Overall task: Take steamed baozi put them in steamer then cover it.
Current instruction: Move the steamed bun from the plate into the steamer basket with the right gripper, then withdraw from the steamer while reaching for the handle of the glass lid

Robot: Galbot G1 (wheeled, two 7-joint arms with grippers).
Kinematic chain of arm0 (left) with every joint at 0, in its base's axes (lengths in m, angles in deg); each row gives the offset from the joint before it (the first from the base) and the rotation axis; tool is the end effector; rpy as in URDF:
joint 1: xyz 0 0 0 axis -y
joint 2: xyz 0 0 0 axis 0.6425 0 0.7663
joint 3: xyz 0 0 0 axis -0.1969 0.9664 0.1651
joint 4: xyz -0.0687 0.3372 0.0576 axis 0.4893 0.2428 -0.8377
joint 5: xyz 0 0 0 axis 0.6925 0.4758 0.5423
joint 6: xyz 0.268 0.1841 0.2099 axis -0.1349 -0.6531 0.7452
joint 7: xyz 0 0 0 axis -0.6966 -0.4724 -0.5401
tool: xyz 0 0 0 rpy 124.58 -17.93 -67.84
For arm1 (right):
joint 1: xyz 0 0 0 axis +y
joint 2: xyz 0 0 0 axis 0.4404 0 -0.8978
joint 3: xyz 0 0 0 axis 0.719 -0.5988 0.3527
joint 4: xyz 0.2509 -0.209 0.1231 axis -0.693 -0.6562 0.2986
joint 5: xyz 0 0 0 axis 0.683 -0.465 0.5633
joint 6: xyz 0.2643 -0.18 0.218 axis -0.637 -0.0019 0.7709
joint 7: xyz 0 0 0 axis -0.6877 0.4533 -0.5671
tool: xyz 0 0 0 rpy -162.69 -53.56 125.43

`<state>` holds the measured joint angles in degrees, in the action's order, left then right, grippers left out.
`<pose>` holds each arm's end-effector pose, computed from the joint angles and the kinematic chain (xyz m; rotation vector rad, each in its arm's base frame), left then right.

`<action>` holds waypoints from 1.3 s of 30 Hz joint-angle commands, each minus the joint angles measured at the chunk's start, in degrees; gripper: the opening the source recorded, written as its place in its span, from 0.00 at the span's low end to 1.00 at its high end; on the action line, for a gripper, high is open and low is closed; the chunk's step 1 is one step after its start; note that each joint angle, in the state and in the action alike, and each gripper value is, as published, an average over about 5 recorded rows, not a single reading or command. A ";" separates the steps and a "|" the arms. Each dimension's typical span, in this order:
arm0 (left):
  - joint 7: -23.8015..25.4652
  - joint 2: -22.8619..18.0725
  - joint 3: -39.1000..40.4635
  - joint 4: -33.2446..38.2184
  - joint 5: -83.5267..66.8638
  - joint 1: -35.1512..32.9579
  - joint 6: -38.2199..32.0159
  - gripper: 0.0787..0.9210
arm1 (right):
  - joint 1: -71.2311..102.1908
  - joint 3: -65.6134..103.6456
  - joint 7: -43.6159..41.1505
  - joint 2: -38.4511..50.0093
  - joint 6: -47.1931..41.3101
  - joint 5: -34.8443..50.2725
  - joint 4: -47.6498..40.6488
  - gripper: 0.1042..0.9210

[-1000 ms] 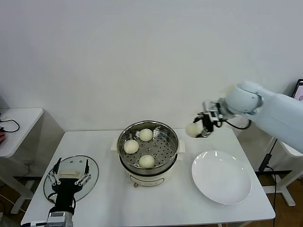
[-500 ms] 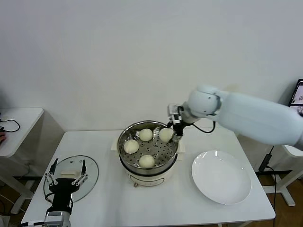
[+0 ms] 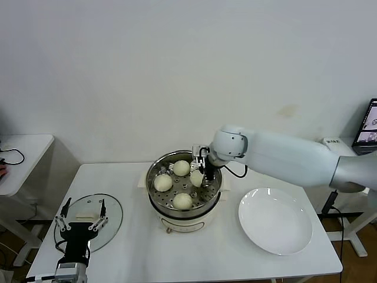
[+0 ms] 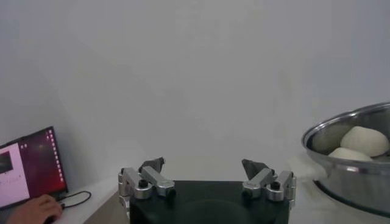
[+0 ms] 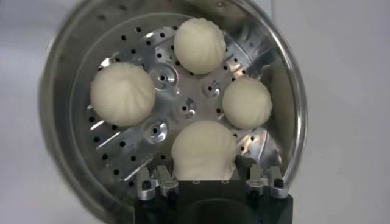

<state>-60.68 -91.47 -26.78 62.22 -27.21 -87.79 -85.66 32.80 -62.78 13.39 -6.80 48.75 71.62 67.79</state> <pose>0.1788 0.0655 -0.2638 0.2698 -3.0656 -0.5492 0.5276 0.1287 -0.1138 1.2816 -1.5842 1.3745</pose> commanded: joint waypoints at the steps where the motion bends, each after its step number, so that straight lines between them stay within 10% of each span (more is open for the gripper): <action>1: 0.00 -0.03 -0.03 -0.03 0.04 -0.01 -0.02 0.88 | 2.32 -0.34 2.01 -2.10 -1.15 -0.33 -1.85 0.65; 14: -0.09 -0.24 -0.23 0.04 0.02 -0.08 -0.15 0.88 | 3.43 0.96 3.13 -2.22 -1.15 -2.01 -2.55 0.66; 26: -0.12 -0.48 0.03 -0.17 0.03 0.29 -0.15 0.88 | 1.36 5.80 4.59 7.01 -1.15 0.09 7.08 0.88; 39: -0.33 -0.49 0.48 -1.74 0.37 0.04 -2.41 0.88 | 35.21 31.44 40.41 30.61 14.61 4.94 28.97 0.88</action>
<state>-60.93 -91.96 -26.36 60.84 -26.92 -87.70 -87.12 41.34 -52.13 31.28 7.31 51.84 75.72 82.02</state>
